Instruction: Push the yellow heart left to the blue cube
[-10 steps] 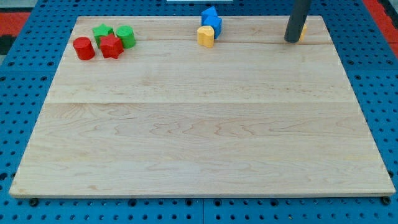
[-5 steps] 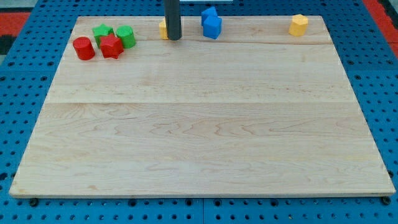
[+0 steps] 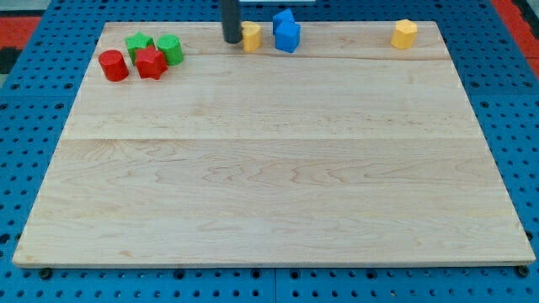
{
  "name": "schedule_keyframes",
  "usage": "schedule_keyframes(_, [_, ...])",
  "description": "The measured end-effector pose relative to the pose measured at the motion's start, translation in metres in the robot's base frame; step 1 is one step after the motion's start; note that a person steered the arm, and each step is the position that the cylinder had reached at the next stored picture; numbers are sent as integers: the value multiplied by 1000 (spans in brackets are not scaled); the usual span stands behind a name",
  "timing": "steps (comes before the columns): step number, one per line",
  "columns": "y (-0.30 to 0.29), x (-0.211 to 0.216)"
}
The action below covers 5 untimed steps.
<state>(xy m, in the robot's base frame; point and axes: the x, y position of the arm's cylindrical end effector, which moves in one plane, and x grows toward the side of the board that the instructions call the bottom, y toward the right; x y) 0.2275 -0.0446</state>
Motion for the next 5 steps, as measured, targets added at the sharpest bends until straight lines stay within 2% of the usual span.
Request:
schedule_keyframes(2, [-19, -36])
schedule_keyframes(4, [90, -35])
schedule_keyframes(5, [97, -35])
